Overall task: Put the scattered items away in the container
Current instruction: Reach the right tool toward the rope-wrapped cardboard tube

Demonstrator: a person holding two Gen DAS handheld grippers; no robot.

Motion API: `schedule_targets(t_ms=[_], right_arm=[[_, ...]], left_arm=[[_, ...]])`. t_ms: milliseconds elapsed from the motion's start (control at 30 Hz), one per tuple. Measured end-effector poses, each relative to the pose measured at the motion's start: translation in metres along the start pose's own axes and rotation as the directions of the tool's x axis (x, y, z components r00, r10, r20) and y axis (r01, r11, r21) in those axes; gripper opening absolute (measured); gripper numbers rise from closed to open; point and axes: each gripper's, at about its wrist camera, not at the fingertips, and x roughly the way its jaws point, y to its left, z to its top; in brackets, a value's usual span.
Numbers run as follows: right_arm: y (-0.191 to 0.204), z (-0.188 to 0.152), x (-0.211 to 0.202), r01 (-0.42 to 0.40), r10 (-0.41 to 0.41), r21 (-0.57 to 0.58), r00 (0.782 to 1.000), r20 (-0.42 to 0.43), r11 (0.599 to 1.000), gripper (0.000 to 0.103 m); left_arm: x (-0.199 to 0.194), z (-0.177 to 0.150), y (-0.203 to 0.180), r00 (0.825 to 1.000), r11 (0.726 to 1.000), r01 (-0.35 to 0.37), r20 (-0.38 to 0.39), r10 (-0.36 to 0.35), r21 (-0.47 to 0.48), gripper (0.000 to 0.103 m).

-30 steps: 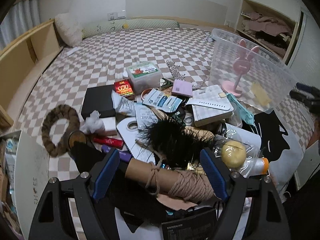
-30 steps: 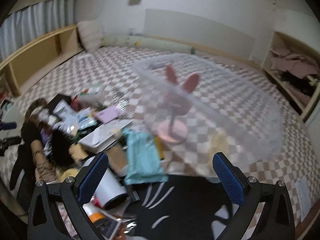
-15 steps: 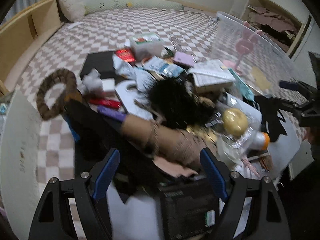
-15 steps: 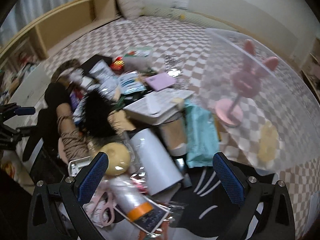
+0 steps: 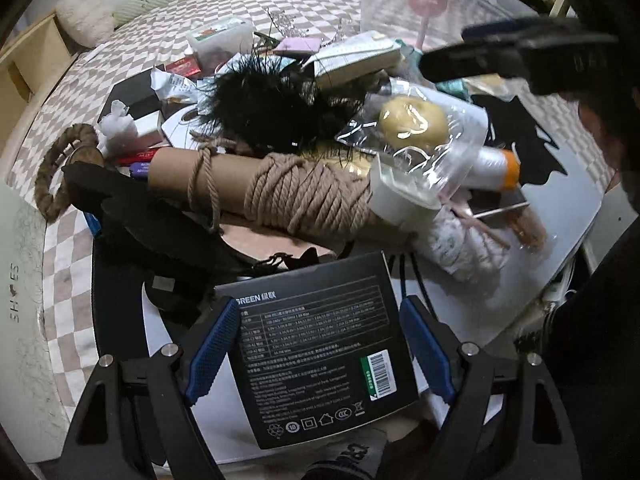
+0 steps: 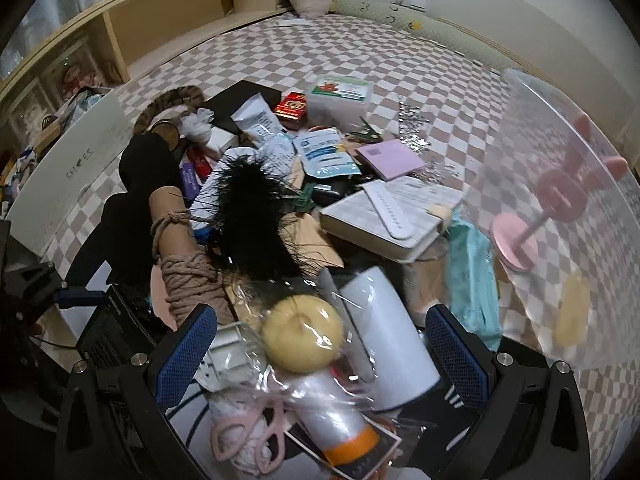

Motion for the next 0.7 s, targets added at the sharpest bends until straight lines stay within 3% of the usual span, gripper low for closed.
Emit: schedule_targets(t_ms=[300,567,700], right_arm=[[0.031,0.012,0.028,-0.004,0.001,-0.095,0.999,-0.036,0.995,0.103],[0.060,0.016,0.043,-0.024,0.011,-0.195,0.998,-0.069,0.981,0.103],[0.075,0.013,0.047,-0.057,0.038,-0.247,0.996,-0.080,0.967,0.101]], left_arm=[[0.007,-0.009,-0.014,0.996,0.990,-0.090,0.013,0.089,0.109,0.083],[0.006,-0.015,-0.017,0.994,0.984,-0.112,0.022,0.110,0.140,0.083],[0.007,-0.017,-0.019,0.994,0.983,-0.113,0.015,0.112,0.148,0.091]])
